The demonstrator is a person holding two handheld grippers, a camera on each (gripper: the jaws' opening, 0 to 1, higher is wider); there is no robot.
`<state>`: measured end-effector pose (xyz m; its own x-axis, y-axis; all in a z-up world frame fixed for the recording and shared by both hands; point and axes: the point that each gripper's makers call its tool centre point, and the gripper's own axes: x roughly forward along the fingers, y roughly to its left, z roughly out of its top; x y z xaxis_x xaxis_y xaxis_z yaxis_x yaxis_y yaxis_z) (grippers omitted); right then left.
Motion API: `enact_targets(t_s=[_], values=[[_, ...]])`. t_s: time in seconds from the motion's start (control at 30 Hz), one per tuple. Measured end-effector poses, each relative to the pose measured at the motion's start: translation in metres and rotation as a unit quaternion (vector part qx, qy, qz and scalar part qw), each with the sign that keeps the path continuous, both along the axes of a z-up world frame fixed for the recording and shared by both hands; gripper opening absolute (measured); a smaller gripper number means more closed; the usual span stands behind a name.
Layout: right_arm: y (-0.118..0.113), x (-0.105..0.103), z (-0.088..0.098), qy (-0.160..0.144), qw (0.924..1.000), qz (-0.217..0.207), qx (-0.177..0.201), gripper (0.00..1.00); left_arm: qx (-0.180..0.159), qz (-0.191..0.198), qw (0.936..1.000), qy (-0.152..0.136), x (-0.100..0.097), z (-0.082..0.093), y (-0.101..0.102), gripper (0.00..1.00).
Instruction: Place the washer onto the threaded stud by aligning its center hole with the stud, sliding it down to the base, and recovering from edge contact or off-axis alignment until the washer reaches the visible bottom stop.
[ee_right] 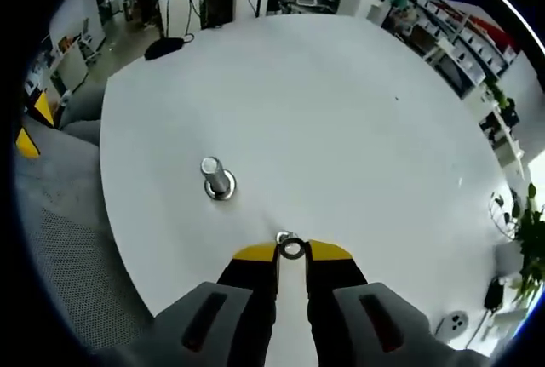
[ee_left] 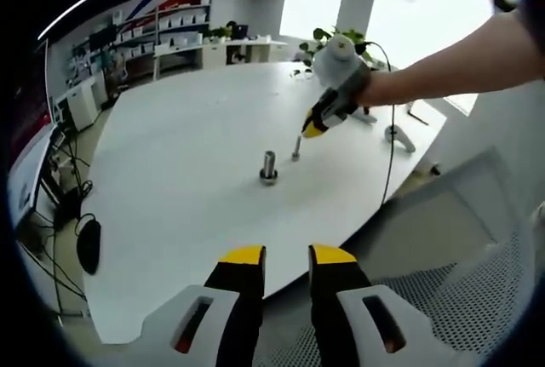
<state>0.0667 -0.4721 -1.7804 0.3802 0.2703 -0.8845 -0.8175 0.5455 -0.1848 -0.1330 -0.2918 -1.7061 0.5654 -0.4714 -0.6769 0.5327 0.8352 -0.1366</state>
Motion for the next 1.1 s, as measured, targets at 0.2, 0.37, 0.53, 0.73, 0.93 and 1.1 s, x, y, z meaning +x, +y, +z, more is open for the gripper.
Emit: enact_targets(t_s=[0.2, 0.37, 0.53, 0.73, 0.93, 1.1], values=[[0.004, 0.003, -0.005, 0.010, 0.9998, 0.013, -0.014, 0.13, 0.001, 0.001, 1.0000, 0.001, 0.000, 0.000, 0.001, 0.18], [0.002, 0.005, -0.011, 0.019, 0.9990, 0.028, -0.030, 0.13, 0.003, -0.001, 1.0000, 0.003, 0.000, -0.001, 0.001, 0.18], [0.004, 0.004, -0.017, 0.028, 0.9985, 0.033, -0.035, 0.13, 0.003, 0.000, 1.0000, 0.002, 0.000, -0.001, 0.001, 0.18], [0.006, 0.005, -0.025, 0.037, 0.9974, 0.043, -0.043, 0.13, 0.005, -0.001, 1.0000, 0.004, -0.001, -0.002, 0.001, 0.17], [0.006, 0.007, -0.036, 0.042, 0.9971, 0.041, -0.048, 0.13, 0.005, 0.001, 1.0000, 0.005, -0.001, -0.002, 0.002, 0.17], [0.007, 0.009, -0.045, 0.045, 0.9968, 0.039, -0.054, 0.09, 0.006, 0.001, 1.0000, 0.007, -0.001, -0.003, 0.002, 0.17]])
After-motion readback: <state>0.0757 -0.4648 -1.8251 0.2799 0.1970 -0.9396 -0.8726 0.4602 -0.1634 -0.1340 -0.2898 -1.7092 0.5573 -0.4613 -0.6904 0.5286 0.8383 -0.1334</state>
